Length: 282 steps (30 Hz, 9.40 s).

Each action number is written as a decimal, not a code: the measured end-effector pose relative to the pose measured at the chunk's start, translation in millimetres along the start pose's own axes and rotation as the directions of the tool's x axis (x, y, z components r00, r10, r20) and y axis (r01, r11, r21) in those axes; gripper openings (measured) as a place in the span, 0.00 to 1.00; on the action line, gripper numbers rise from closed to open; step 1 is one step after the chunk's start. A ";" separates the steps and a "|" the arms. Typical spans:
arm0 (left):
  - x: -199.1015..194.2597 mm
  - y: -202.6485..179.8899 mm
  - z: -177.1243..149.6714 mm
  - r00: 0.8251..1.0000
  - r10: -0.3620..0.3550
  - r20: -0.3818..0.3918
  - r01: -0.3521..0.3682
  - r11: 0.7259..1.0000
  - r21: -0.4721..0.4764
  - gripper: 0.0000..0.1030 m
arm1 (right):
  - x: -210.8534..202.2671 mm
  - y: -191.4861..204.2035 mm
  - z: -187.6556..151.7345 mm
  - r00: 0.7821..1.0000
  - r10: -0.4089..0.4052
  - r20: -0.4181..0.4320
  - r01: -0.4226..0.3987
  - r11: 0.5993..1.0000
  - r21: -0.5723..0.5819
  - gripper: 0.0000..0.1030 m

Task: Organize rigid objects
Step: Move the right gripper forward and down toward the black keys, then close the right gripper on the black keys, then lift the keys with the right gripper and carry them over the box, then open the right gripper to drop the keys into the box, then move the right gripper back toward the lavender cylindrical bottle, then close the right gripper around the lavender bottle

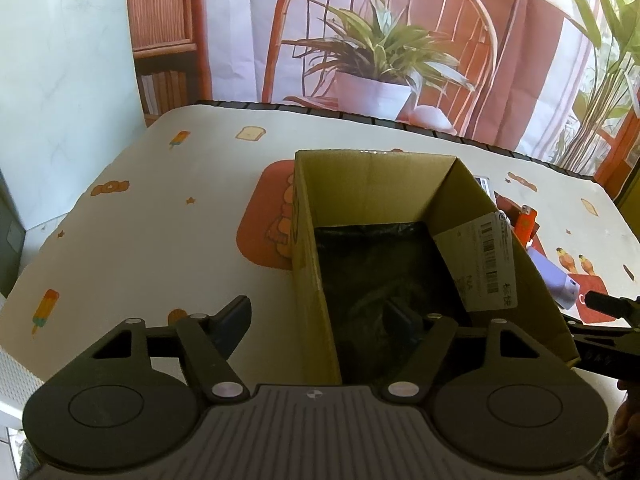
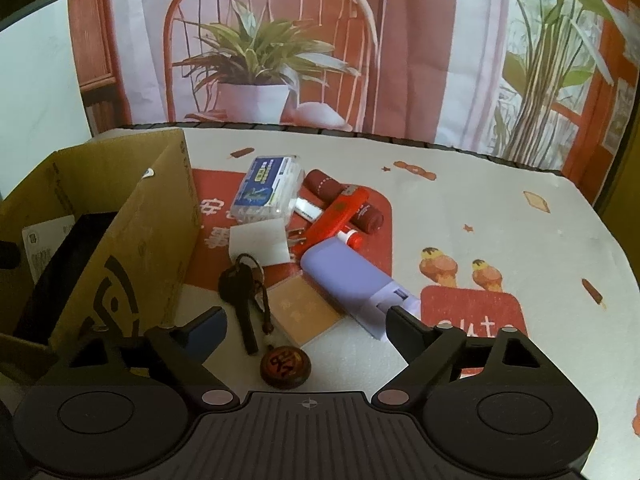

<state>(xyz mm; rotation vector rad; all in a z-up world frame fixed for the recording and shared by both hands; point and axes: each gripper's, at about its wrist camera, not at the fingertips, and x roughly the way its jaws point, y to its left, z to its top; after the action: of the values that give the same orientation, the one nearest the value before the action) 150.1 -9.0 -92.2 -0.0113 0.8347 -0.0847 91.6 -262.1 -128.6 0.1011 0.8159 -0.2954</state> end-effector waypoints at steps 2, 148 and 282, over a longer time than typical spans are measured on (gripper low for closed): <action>-0.5 0.5 -0.6 1.000 -0.002 0.000 0.002 1.000 -0.003 0.71 | 0.4 0.7 -1.7 1.000 0.003 -0.003 -0.003 1.000 -0.002 0.79; 6.0 5.9 -8.7 0.999 -0.048 0.005 0.048 0.998 -0.035 0.18 | 49.6 130.4 116.4 0.863 0.495 -0.105 -0.505 0.856 -0.115 0.03; 23.2 -6.0 -5.5 0.999 -0.019 -0.048 0.018 1.000 -0.025 0.18 | 61.2 -56.5 6.7 0.995 0.094 0.017 -0.094 0.995 0.019 0.40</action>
<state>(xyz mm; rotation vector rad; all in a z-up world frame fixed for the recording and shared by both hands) 161.1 -16.7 -112.8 -0.0405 0.8842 -0.0923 119.0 -330.8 -167.3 0.1546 0.7895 -0.2151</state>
